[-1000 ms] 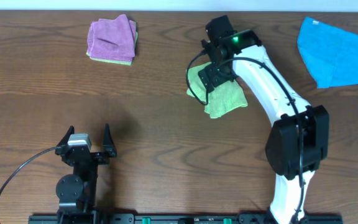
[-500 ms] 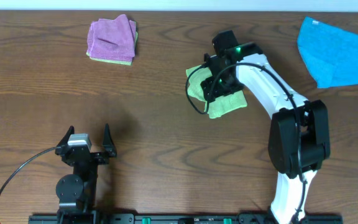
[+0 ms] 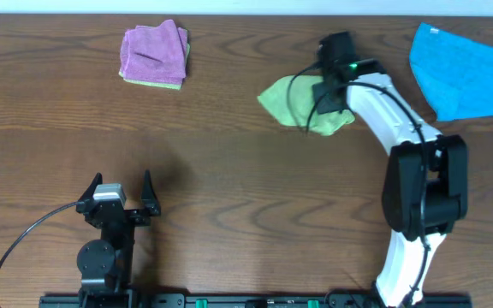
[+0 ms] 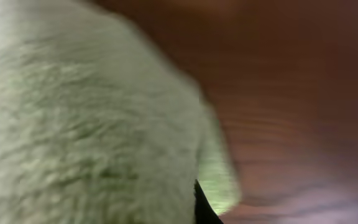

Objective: Fold the cloth
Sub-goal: 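Carry the green cloth toward table center and lower it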

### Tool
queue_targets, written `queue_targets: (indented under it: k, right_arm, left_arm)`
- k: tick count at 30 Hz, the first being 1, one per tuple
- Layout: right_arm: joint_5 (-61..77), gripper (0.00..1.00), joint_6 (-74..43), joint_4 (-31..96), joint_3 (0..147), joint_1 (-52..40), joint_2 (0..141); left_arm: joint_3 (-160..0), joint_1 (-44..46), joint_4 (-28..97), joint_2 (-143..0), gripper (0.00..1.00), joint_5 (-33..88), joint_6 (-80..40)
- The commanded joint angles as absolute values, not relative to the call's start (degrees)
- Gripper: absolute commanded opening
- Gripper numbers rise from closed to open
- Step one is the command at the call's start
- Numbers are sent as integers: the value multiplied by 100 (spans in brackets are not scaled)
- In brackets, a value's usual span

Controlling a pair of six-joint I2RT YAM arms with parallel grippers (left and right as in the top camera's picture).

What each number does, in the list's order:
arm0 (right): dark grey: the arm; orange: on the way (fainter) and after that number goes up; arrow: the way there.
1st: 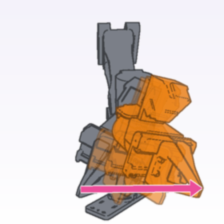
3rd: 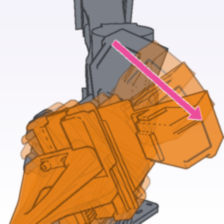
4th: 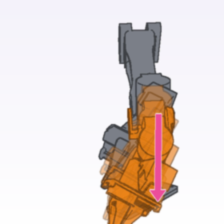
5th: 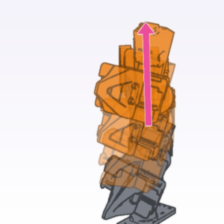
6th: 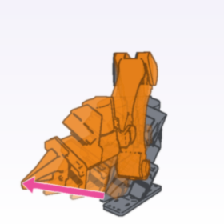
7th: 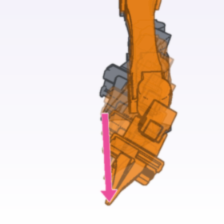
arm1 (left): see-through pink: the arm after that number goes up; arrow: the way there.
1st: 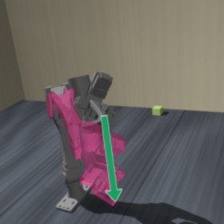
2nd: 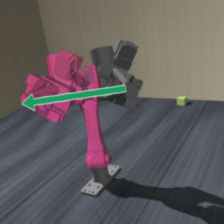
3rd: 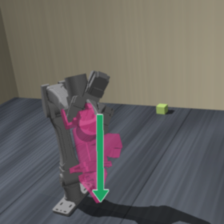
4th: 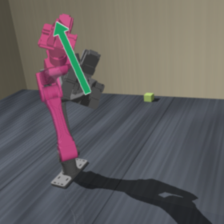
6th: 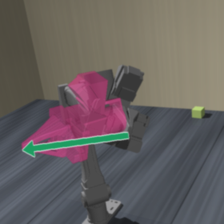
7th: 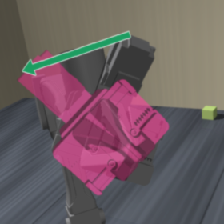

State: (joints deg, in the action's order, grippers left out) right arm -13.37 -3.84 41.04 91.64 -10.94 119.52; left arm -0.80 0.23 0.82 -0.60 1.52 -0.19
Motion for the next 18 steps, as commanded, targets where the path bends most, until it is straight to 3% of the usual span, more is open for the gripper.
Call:
queue_targets:
  k: [1, 6, 11, 18]
  right_arm:
    - [-2062, 1, -1452, 3986, 9133, -928, 11924]
    - [-1957, 1, -2580, 3795, 9133, -777, 11924]
    - [-336, 1, -1702, 4104, 9133, -947, 11893]
    - [1024, 1, -454, 5441, 9137, -1964, 11120]
  left_arm:
    - [-27, 45, 432, -25, 95, 108, -38]
    - [-27, 45, 432, -25, 95, 108, -38]
    - [-27, 45, 434, -25, 95, 108, -38]
    - [-27, 45, 432, -25, 95, 108, -38]
